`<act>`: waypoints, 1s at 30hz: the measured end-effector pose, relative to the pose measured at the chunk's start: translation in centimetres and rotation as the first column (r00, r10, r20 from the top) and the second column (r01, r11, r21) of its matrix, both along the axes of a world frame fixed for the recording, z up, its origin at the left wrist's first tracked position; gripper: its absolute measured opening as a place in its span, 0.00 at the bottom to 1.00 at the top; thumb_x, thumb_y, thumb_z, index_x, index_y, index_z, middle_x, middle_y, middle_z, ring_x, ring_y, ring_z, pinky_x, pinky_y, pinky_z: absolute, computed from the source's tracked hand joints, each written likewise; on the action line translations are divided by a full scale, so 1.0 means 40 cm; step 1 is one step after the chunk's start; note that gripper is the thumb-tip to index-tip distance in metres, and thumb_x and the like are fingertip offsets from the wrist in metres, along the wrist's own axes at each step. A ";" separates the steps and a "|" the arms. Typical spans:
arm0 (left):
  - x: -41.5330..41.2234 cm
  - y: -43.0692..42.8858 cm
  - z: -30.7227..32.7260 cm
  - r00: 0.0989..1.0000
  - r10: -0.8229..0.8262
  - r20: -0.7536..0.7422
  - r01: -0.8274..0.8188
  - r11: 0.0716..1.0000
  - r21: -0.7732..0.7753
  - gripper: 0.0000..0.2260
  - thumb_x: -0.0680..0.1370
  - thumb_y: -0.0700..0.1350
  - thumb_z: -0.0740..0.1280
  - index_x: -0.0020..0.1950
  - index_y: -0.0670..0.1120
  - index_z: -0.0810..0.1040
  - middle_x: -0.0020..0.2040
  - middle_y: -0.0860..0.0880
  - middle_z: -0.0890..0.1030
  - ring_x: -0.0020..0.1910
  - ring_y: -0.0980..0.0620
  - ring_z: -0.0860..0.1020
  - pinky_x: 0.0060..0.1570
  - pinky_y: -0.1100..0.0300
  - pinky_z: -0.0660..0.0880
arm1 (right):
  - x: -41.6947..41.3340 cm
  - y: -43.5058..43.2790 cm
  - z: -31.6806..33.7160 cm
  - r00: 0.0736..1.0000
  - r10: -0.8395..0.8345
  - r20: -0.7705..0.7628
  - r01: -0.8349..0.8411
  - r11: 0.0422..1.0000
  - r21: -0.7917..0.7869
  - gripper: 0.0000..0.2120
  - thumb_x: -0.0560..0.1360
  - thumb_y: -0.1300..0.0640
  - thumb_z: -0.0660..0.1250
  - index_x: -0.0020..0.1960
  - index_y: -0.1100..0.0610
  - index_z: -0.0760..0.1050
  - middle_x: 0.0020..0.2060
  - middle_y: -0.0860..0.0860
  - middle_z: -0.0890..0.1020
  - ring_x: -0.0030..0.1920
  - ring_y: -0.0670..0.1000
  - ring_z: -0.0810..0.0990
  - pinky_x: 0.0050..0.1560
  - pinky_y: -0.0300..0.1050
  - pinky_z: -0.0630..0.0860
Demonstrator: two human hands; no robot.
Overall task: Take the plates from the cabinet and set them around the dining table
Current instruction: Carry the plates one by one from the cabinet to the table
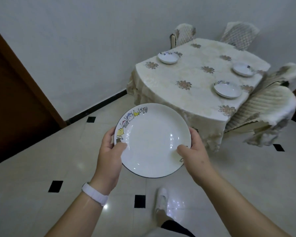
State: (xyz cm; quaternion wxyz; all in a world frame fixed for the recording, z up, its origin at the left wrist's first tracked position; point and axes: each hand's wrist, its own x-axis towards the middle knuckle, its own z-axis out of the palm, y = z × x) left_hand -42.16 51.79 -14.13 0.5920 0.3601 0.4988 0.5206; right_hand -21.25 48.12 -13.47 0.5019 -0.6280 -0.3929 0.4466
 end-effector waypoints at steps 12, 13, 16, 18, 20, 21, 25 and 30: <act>0.283 0.473 -0.043 0.990 -0.098 -0.097 0.092 0.994 -0.063 0.23 0.76 0.29 0.59 0.60 0.54 0.77 0.50 0.51 0.85 0.48 0.50 0.83 0.42 0.56 0.78 | 0.266 0.430 -0.078 0.993 -0.096 -0.070 0.092 0.994 -0.066 0.28 0.63 0.60 0.59 0.61 0.41 0.71 0.49 0.43 0.81 0.44 0.46 0.80 0.37 0.39 0.75; 0.318 0.514 -0.035 0.988 -0.117 -0.104 0.111 0.992 -0.067 0.23 0.76 0.29 0.59 0.58 0.55 0.77 0.49 0.51 0.86 0.47 0.50 0.82 0.42 0.56 0.78 | 0.298 0.466 -0.075 0.991 -0.112 -0.076 0.106 0.992 -0.075 0.28 0.63 0.60 0.59 0.61 0.41 0.70 0.49 0.42 0.81 0.44 0.44 0.80 0.36 0.37 0.75; 0.416 0.630 -0.012 0.979 -0.167 -0.115 0.165 0.986 -0.032 0.21 0.76 0.29 0.60 0.60 0.52 0.77 0.51 0.49 0.85 0.49 0.46 0.82 0.43 0.54 0.78 | 0.395 0.568 -0.058 0.987 -0.138 -0.079 0.131 0.988 -0.086 0.27 0.64 0.61 0.59 0.59 0.40 0.70 0.44 0.38 0.82 0.40 0.41 0.80 0.33 0.37 0.75; 0.472 0.703 0.001 0.978 -0.179 -0.106 0.179 0.984 -0.006 0.21 0.77 0.29 0.60 0.63 0.50 0.76 0.54 0.47 0.85 0.51 0.45 0.82 0.45 0.52 0.79 | 0.449 0.638 -0.044 0.986 -0.149 -0.070 0.144 0.987 -0.073 0.26 0.64 0.60 0.59 0.58 0.38 0.70 0.44 0.38 0.81 0.40 0.41 0.80 0.34 0.38 0.77; 0.512 0.756 0.011 0.975 -0.192 -0.113 0.193 0.981 0.002 0.22 0.77 0.29 0.59 0.61 0.53 0.77 0.54 0.48 0.85 0.51 0.46 0.83 0.46 0.51 0.80 | 0.487 0.692 -0.032 0.985 -0.161 -0.058 0.157 0.985 -0.065 0.27 0.64 0.60 0.60 0.60 0.40 0.70 0.48 0.41 0.81 0.45 0.44 0.81 0.36 0.38 0.76; 0.524 0.778 0.016 0.973 -0.199 -0.114 0.201 0.980 0.008 0.22 0.77 0.29 0.59 0.60 0.54 0.77 0.53 0.49 0.85 0.51 0.47 0.83 0.47 0.51 0.80 | 0.496 0.713 -0.026 0.985 -0.166 -0.055 0.163 0.985 -0.064 0.27 0.66 0.61 0.61 0.62 0.41 0.69 0.50 0.42 0.80 0.47 0.46 0.80 0.36 0.38 0.76; 0.544 0.871 0.028 0.972 -0.210 -0.108 0.214 0.976 0.028 0.22 0.77 0.29 0.59 0.59 0.53 0.79 0.53 0.48 0.85 0.51 0.45 0.83 0.45 0.52 0.79 | 0.516 0.776 -0.016 0.989 -0.149 -0.005 0.149 0.987 -0.065 0.27 0.68 0.61 0.61 0.64 0.40 0.67 0.52 0.41 0.78 0.49 0.46 0.79 0.40 0.40 0.75; 0.570 0.991 -0.002 0.967 -0.229 -0.115 0.232 0.973 0.014 0.22 0.77 0.29 0.59 0.61 0.52 0.78 0.53 0.49 0.85 0.51 0.47 0.82 0.43 0.56 0.79 | 0.532 0.865 -0.035 0.985 -0.174 0.002 0.173 0.979 -0.105 0.26 0.71 0.62 0.61 0.62 0.38 0.66 0.52 0.43 0.79 0.48 0.50 0.79 0.39 0.43 0.76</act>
